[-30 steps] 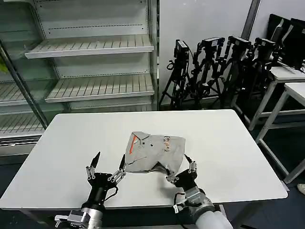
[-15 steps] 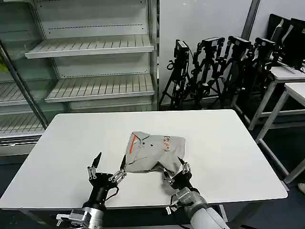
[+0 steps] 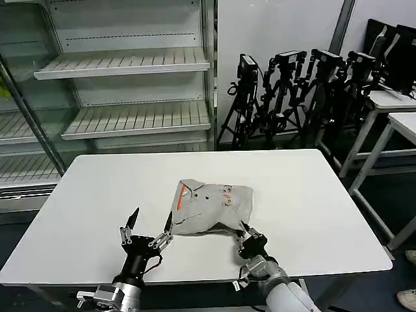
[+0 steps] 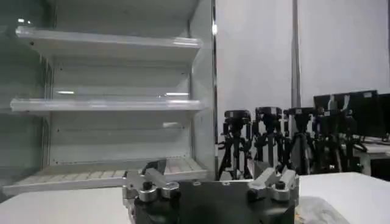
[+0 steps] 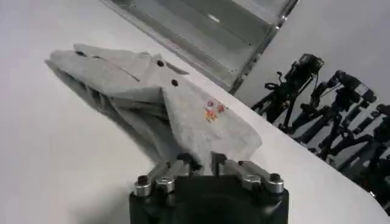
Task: Fold and organize the clothes.
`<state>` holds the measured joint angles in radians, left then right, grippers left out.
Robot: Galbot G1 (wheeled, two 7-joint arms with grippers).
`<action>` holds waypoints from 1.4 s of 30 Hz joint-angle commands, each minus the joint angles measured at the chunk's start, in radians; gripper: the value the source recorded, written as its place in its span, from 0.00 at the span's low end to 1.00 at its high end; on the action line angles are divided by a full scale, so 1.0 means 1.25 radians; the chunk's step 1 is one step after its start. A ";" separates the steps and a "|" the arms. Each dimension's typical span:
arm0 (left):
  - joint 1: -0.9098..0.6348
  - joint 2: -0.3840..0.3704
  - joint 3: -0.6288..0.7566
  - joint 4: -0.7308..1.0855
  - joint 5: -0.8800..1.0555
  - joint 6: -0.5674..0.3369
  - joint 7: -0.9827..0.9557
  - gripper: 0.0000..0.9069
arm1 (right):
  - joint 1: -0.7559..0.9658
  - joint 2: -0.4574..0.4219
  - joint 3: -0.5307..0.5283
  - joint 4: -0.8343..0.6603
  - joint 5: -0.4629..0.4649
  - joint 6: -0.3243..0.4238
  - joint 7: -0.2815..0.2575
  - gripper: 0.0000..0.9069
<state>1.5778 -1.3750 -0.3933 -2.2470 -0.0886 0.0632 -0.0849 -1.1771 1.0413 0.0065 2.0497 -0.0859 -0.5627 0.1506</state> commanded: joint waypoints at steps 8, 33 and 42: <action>0.001 0.001 0.003 -0.003 -0.008 -0.001 0.000 1.00 | -0.040 -0.022 0.048 -0.008 -0.011 0.003 -0.023 0.00; -0.011 0.012 0.003 -0.003 -0.028 0.006 0.001 1.00 | -0.080 -0.027 0.108 0.098 0.094 0.111 0.026 1.00; -0.006 0.014 -0.001 -0.008 -0.032 0.005 0.001 1.00 | 0.009 0.046 0.082 0.084 0.279 0.200 0.059 1.00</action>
<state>1.5668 -1.3584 -0.3923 -2.2550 -0.1264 0.0706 -0.0842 -1.2621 1.0152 0.1251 2.1484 0.0584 -0.4273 0.1813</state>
